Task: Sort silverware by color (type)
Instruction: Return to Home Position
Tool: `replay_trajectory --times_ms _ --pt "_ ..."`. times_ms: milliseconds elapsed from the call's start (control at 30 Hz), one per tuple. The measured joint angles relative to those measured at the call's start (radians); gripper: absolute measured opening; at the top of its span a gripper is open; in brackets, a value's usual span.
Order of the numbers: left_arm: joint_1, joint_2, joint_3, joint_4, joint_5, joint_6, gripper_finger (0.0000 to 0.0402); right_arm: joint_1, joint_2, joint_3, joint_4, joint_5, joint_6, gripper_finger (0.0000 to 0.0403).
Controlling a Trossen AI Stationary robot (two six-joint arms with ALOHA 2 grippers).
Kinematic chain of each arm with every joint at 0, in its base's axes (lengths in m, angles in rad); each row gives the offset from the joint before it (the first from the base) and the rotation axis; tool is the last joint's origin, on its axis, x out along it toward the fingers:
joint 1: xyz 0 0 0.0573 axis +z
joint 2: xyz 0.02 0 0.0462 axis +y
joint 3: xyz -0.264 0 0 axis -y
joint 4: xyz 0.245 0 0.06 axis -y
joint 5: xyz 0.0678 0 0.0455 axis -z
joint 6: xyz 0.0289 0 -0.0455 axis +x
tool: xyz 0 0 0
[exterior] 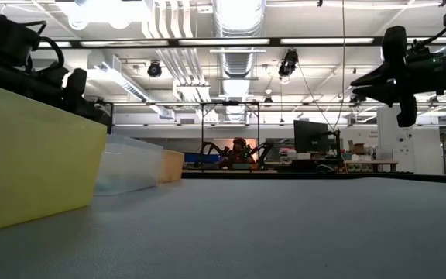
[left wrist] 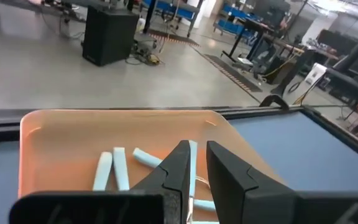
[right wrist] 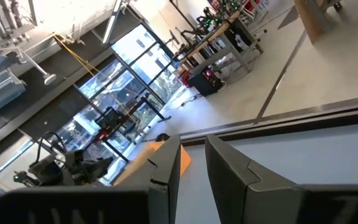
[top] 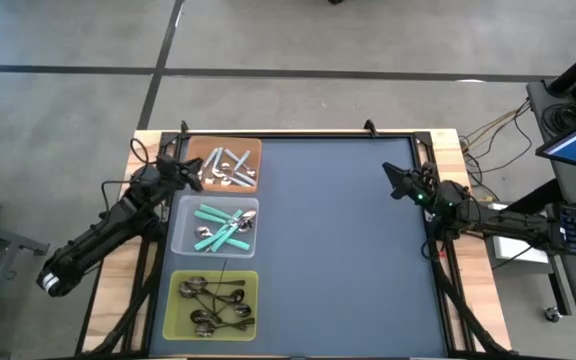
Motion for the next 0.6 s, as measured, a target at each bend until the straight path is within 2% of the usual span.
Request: replay_trajectory --times_ms 233,600 --pt "0.000 -0.002 0.003 0.022 -0.027 0.043 0.0039 0.000 0.003 0.000 -0.001 0.000 0.000 0.0066" --pt "0.000 -0.003 0.003 0.015 -0.026 0.019 0.0088 0.000 0.003 0.000 -0.001 0.000 0.000 0.0066"
